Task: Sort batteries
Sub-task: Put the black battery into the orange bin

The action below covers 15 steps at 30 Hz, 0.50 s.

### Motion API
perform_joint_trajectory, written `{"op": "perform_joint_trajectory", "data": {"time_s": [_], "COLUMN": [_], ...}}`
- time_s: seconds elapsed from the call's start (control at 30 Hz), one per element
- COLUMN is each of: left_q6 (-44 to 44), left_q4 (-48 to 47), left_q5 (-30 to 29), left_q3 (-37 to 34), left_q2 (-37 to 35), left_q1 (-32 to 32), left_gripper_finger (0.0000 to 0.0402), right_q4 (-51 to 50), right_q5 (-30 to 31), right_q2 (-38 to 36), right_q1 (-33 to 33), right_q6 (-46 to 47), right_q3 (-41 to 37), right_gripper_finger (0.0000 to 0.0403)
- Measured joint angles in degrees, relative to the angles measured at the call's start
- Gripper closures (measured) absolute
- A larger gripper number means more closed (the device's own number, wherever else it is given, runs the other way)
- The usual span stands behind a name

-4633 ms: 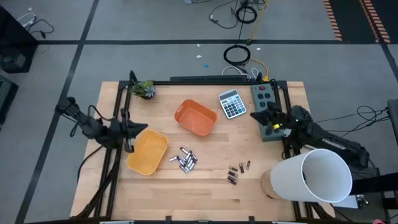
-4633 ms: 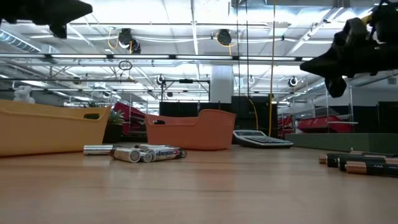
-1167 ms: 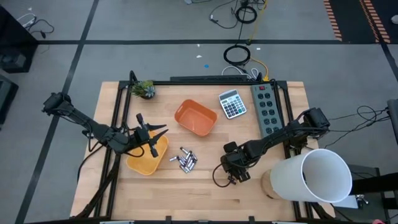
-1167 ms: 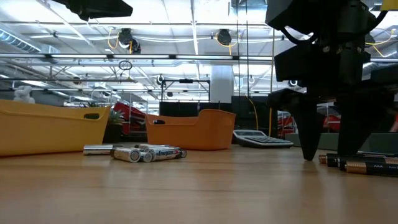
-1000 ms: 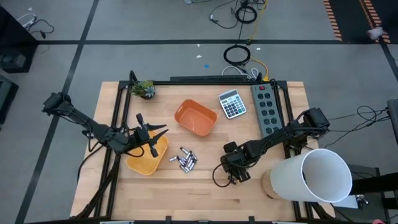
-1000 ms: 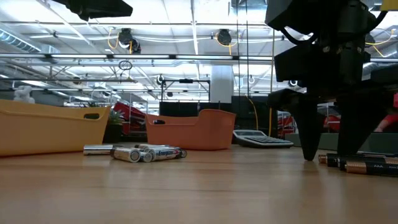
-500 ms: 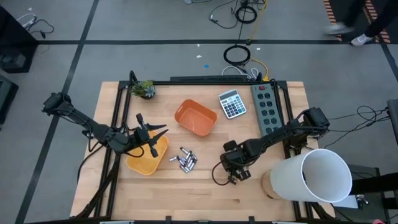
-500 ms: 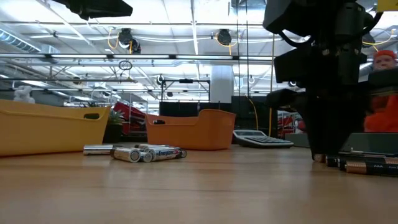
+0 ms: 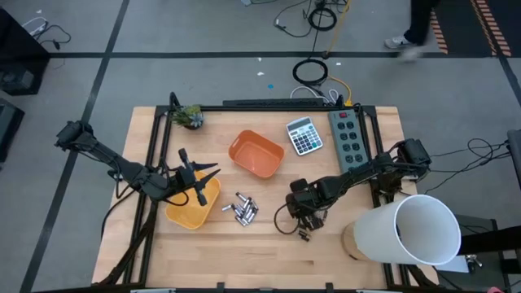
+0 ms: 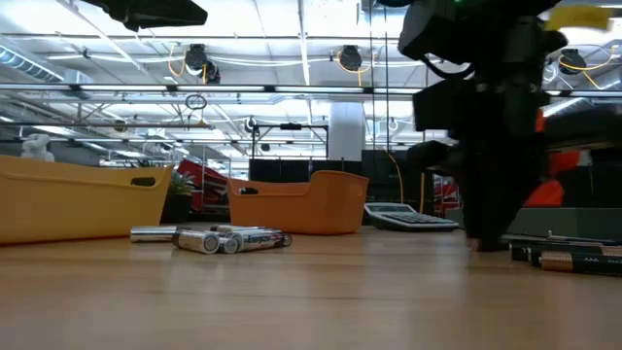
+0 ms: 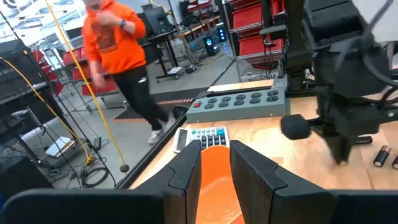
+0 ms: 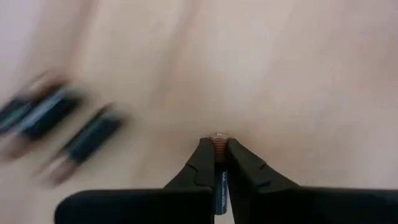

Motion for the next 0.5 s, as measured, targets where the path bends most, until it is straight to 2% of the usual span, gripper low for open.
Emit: {"op": "perform_joint_trajectory", "data": {"time_s": [0.27, 0.5], "left_q6": [-1.0, -5.3], "left_q4": [0.0, -0.7], "left_q5": [0.0, 0.0], "left_q3": [0.0, -0.5], "left_q2": [0.0, 0.0], "left_q1": [0.0, -0.1], "left_gripper_finger": [0.0307, 0.0307], "right_q4": [7.8, 27.5], "right_q5": [-0.2, -0.8], "right_q2": [-5.3, -6.7], "right_q1": [-6.7, -13.6], "right_q6": [-1.6, -5.7], "right_q3": [0.1, 0.2], "right_gripper_finger": [0.0402, 0.04]}}
